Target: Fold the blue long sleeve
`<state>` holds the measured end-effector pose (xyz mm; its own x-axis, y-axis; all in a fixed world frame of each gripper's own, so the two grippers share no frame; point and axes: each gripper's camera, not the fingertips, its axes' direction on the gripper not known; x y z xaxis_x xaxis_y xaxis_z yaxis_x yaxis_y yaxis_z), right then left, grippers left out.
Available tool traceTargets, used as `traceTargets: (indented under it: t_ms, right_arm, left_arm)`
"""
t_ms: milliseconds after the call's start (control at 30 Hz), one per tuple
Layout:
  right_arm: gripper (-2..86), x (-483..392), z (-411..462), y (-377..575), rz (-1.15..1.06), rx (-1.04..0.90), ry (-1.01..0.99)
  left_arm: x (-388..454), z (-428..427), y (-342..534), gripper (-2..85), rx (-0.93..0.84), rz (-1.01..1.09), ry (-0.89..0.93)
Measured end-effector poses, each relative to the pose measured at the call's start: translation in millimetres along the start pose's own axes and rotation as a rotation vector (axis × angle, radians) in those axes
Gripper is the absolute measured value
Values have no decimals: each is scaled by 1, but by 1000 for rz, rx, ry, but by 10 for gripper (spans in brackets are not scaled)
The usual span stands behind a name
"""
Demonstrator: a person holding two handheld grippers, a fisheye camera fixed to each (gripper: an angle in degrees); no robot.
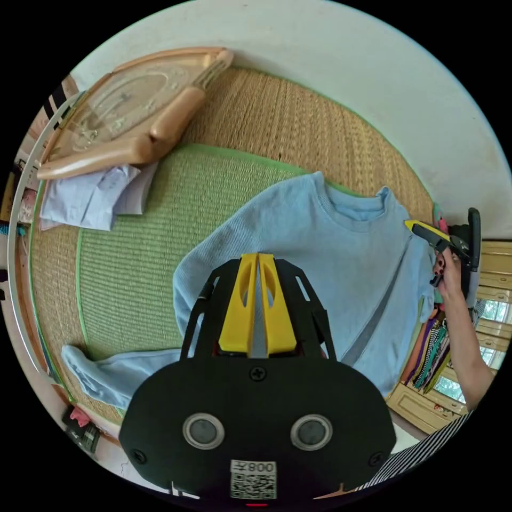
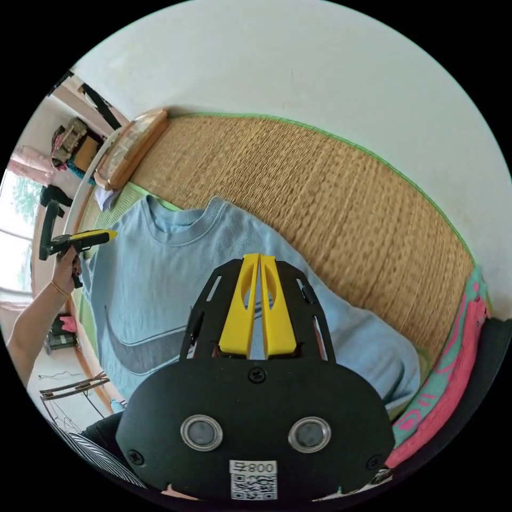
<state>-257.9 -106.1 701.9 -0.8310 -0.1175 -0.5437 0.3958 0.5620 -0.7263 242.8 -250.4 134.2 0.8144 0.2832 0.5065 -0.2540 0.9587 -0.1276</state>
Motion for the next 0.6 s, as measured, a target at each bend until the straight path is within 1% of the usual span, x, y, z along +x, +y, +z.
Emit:
traceTargets:
  t_ms: [33, 100, 133, 267, 367, 433, 533, 600]
  right_arm:
    - [0, -7, 16, -4, -17, -70, 26]
    - [0, -14, 11, 2, -45, 40, 61]
    - [0, -15, 9, 2, -56, 40, 54]
    - [0, -2, 3, -10, -3, 37, -14]
    - [0, 2, -3, -12, 9, 40, -52]
    - [0, 2, -22, 1, 2, 111, -59]
    - [0, 4, -46, 26, -9, 195, -93]
    - [0, 4, -47, 31, -24, 199, -158]
  left_arm:
    - [6, 5, -5, 2, 44, 12, -1]
    - [14, 11, -13, 2, 76, 9, 14]
    - [17, 15, -23, 1, 62, 9, 32]
    - [31, 29, -59, 1, 69, -15, 79]
    - [49, 39, -73, 1, 94, -24, 74]
    - [64, 41, -75, 1, 140, -1, 79]
    - [88, 47, -82, 2, 227, 54, 153]
    - [101, 60, -96, 2, 225, 71, 166]
